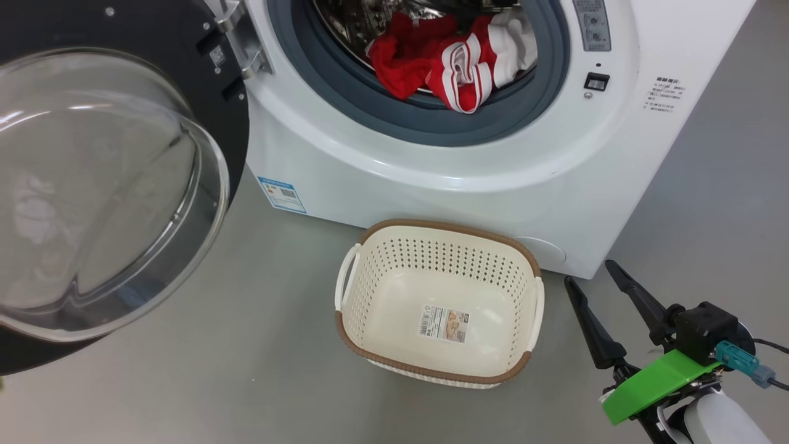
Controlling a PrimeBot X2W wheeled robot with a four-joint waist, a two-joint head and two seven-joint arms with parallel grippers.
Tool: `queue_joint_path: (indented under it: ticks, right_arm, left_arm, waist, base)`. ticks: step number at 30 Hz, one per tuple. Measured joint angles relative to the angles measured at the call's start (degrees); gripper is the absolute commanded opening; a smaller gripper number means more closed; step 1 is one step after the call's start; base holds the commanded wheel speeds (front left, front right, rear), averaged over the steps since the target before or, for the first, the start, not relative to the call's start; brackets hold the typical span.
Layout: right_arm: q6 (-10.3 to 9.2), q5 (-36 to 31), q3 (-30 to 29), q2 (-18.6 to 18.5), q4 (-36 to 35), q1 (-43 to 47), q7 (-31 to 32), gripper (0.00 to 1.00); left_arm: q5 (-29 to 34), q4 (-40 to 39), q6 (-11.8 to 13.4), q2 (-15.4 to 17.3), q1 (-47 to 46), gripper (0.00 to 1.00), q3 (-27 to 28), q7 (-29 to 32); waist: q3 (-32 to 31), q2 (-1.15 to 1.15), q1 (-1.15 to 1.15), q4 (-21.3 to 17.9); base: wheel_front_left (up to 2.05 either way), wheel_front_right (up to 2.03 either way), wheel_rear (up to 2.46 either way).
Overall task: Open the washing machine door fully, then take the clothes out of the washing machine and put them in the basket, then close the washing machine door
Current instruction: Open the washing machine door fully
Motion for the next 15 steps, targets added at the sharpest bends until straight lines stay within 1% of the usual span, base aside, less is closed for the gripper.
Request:
queue_joint_path:
  ticks: [2,3,4,5,7,8,9,10,15]
  right_arm:
    - [0.0,0.0,0.0,0.1,0.0,0.1,0.0,1.0]
    - [0.0,0.0,0.0,0.2,0.0,0.2,0.0,1.0]
    - [0.0,0.0,0.0,0.2,0.1,0.3,0.0,1.0]
    - [0.0,0.0,0.0,0.3,0.1,0.5,0.0,1.0]
    - [0.0,0.1,0.1,0.4,0.1,1.2,0.0,1.0]
    - [0.0,0.1,0.1,0.5,0.2,1.5,0.0,1.0]
    - [0.0,0.1,0.1,0.5,0.3,1.7,0.0,1.0]
    - [0.0,0.1,0.1,0.6,0.3,1.9,0.0,1.0]
    - [0.0,0.2,0.0,0.8,0.2,2.7,0.0,1.0]
  left_arm:
    - [0.5,-1.8,0.0,-1.1,1.6,0.0,-0.2,0.0]
    - [0.8,-2.6,0.0,-1.7,2.6,0.05,-0.4,0.0]
    - [0.9,-3.6,0.0,-2.2,3.8,0.22,-0.7,0.0]
    - [0.9,-4.7,0.0,-2.8,4.9,0.35,-1.0,0.0]
    - [0.9,-7.2,-0.4,-3.9,7.2,0.55,-2.3,0.0]
    - [0.8,-8.4,-0.4,-4.5,8.3,0.81,-2.7,0.0]
    - [0.7,-9.9,-0.4,-5.1,9.4,0.98,-3.0,0.0]
    - [0.5,-11.2,-0.4,-5.4,10.6,1.0,-3.5,0.0]
    - [0.3,-17.0,-0.4,-7.9,16.5,1.0,-5.8,0.0]
  waist:
    - [-0.6,0.0,0.0,0.2]
    - [-0.9,0.0,0.0,0.3]
    - [-1.2,0.0,0.0,0.3]
    - [-1.6,0.0,0.0,0.4]
    - [-2.3,0.0,0.0,0.5]
    - [-2.6,0.0,0.0,0.6]
    - [-3.0,0.0,0.0,0.6]
    - [-3.4,0.0,0.0,0.7]
    - [-4.9,0.0,0.0,0.8]
  base:
    - [0.0,0.0,0.0]
    - [0.0,0.0,0.0]
    - [0.0,0.0,0.0]
    - [0.0,0.0,0.0]
    - [0.0,0.0,0.0]
    - [0.0,0.0,0.0]
    - [0.0,0.0,0.0]
    - [0.0,0.0,0.0]
    - [0.0,0.0,0.0]
